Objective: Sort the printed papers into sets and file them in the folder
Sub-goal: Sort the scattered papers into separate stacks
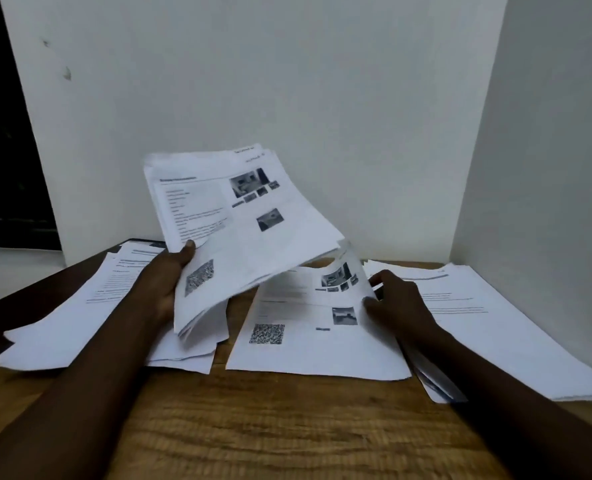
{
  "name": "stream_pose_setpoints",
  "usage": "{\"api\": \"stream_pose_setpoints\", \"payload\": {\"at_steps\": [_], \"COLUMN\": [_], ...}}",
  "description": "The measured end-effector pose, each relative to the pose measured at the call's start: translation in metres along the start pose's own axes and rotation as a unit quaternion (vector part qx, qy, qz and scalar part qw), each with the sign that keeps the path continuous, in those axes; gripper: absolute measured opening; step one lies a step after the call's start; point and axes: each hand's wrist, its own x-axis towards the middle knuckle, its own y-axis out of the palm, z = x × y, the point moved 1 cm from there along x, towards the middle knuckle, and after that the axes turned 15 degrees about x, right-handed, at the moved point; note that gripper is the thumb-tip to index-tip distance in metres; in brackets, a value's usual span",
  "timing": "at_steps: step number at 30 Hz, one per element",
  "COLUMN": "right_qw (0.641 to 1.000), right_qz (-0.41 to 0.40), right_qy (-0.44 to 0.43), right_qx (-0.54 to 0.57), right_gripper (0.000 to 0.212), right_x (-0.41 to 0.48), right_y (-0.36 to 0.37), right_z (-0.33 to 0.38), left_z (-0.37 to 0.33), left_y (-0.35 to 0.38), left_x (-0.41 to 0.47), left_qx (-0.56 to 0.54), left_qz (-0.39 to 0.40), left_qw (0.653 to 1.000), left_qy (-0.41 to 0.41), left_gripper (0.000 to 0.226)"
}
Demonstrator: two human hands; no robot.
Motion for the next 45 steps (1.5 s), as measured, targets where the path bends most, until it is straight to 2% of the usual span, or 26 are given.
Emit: {"api": "stream_pose_setpoints", "payload": {"at_steps": [3,4,5,6,7,8,10,12,14,17,19,21,26,30,32,35,37,40,43,45], "right_qw": [0.993,0.990,0.990,0.984,0.965,0.949,0.959,0.970,0.966,0.971,0.972,0.971,0.969,0.970,0.970,0.975,0.982,0.993,0.997,0.998], "right_qz": [-0.058,-0.093,-0.095,-0.060,-0.011,0.018,0.016,-0.041,-0.064,-0.078,-0.073,-0.076,-0.138,-0.146,-0.156,-0.179,-0.164,-0.102,-0.053,-0.034], "right_qy": [-0.068,-0.097,-0.094,-0.062,-0.017,0.012,-0.017,-0.059,-0.076,-0.081,-0.064,-0.048,-0.023,-0.004,0.010,0.022,0.010,-0.034,-0.051,-0.044], "right_qx": [-0.072,-0.037,0.046,0.159,0.262,0.315,0.284,0.233,0.237,0.210,0.215,0.221,0.203,0.193,0.186,0.128,0.093,0.055,0.006,-0.016], "right_gripper": [0.042,0.043,0.044,0.046,0.047,0.044,0.032,0.021,0.015,0.011,0.017,0.024,0.014,0.011,0.013,0.023,0.024,0.020,0.020,0.023], "right_x": [0.001,0.002,0.000,-0.001,-0.002,-0.003,-0.004,-0.003,-0.001,0.003,0.005,0.008,0.017,0.024,0.023,0.021,0.017,0.007,0.000,-0.004], "right_y": [-0.003,-0.006,-0.011,-0.013,-0.013,-0.012,-0.008,-0.008,-0.012,-0.018,-0.016,-0.015,-0.030,-0.038,-0.045,-0.052,-0.047,-0.028,-0.011,-0.005], "right_z": [0.004,0.009,0.016,0.025,0.030,0.033,0.033,0.030,0.028,0.025,0.021,0.017,0.002,-0.010,-0.011,-0.011,-0.007,0.008,0.016,0.014], "left_z": [0.005,0.007,0.008,0.010,0.013,0.015,0.019,0.023,0.024,0.024,0.023,0.022,0.007,-0.002,-0.005,-0.004,-0.004,-0.006,-0.009,-0.004], "left_y": [0.016,0.023,0.028,0.033,0.038,0.041,0.050,0.057,0.061,0.061,0.059,0.056,0.041,0.023,0.007,-0.019,-0.021,-0.008,0.003,0.010], "left_x": [-0.002,-0.004,-0.006,-0.008,-0.011,-0.014,-0.018,-0.019,-0.019,-0.019,-0.019,-0.017,-0.005,0.001,0.007,0.011,0.009,0.007,0.007,0.002], "left_qx": [0.024,0.036,0.050,0.060,0.066,0.071,0.086,0.099,0.107,0.116,0.121,0.135,0.210,0.210,0.181,0.101,0.080,0.161,0.230,0.199], "left_qz": [0.043,0.050,0.060,0.072,0.088,0.100,0.127,0.146,0.157,0.156,0.147,0.118,-0.013,-0.078,-0.111,-0.144,-0.117,-0.163,-0.131,-0.098], "left_qw": [0.999,0.998,0.997,0.995,0.993,0.992,0.988,0.984,0.981,0.980,0.981,0.983,0.975,0.971,0.974,0.984,0.990,0.973,0.963,0.974], "left_qy": [0.005,0.014,0.023,0.033,0.038,0.037,0.033,0.033,0.043,0.049,0.045,0.049,0.071,0.083,0.085,0.040,0.011,0.021,0.043,0.051], "left_gripper": [0.036,0.032,0.031,0.033,0.039,0.043,0.045,0.042,0.041,0.042,0.040,0.036,0.024,0.028,0.032,0.040,0.042,0.042,0.043,0.033]}}
